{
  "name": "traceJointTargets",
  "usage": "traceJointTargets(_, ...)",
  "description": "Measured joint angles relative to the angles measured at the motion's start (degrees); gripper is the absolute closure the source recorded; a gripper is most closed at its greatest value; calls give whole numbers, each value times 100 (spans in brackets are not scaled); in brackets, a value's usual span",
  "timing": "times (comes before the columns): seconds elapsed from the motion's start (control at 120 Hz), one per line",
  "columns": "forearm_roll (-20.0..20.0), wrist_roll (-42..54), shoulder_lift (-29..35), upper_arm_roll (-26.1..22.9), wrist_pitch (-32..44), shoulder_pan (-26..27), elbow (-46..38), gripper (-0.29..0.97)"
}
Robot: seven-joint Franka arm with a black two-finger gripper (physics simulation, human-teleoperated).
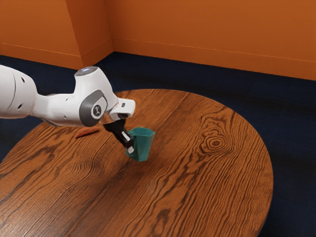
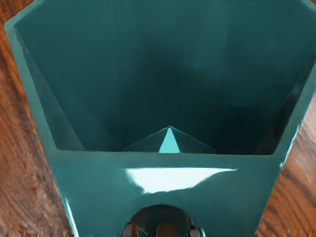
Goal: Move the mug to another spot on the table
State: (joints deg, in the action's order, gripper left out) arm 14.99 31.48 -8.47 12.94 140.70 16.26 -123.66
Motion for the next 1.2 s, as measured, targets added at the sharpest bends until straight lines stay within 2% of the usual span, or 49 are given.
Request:
traceJointTargets(0.283, -95, -165, 423, 359, 260, 9, -934, 74)
traceJointTargets(0.467, -90, -257, 712, 427, 456, 2, -1411, 74)
traceJointTargets(0.65, -62, -310, 844, 647, 589, 259, -1659, 73)
traceJointTargets(0.725, -58, -326, 876, 245, 638, -127, -1758, 73)
traceJointTargets(0.85, -49, -340, 887, 209, 689, -140, -1830, 72)
traceJointTargets(0.883, -42, -337, 888, 229, 695, -114, -1839, 69)
traceJointTargets(1.025, 50, -249, 891, 380, 688, 57, -1847, 37)
traceJointTargets(1.2, 88, -157, 931, 393, 680, 74, -1847, 16)
